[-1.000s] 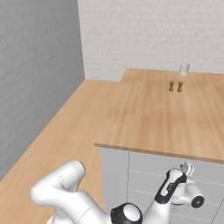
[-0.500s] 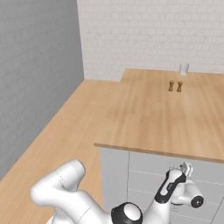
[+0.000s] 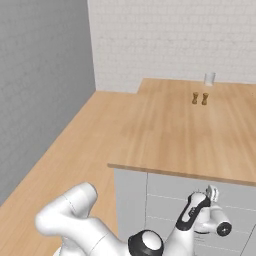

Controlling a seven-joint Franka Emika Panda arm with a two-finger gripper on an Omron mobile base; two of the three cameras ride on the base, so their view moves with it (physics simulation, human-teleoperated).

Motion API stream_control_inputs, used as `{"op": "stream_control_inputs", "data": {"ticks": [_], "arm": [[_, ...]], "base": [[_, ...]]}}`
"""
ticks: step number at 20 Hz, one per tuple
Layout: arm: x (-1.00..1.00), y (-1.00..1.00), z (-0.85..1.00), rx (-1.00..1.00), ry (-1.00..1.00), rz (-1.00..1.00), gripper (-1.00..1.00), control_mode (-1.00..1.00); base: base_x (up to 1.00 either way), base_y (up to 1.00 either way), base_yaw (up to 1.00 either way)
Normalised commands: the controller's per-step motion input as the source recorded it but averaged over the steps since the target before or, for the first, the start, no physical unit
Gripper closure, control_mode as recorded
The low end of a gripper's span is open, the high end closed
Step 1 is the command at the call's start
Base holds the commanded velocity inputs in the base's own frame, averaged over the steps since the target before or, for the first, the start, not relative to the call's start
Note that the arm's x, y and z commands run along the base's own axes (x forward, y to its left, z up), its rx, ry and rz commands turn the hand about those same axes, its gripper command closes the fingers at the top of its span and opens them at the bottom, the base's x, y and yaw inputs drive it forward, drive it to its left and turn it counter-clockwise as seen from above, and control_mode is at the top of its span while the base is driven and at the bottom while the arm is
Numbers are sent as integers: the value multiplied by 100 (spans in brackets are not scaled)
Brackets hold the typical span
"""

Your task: Take a straw from the drawer in front and place it inside the glass cup on the dining counter.

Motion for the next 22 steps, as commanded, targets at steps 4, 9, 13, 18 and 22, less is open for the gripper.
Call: {"op": "stream_control_inputs", "data": {"ticks": [4, 9, 13, 18, 22], "arm": [[1, 0, -78, -5, 27, 3, 100, -100], [14, 4, -87, -5, 43, 2, 100, -100], [2, 24, -89, -4, 54, 0, 100, -100], [-16, 27, -83, -2, 54, 0, 100, -100], [-54, 2, -53, 0, 61, 6, 100, -100]], "base": [[0, 0, 0], [0, 0, 0], [0, 0, 0], [0, 0, 0], [0, 0, 0]]}}
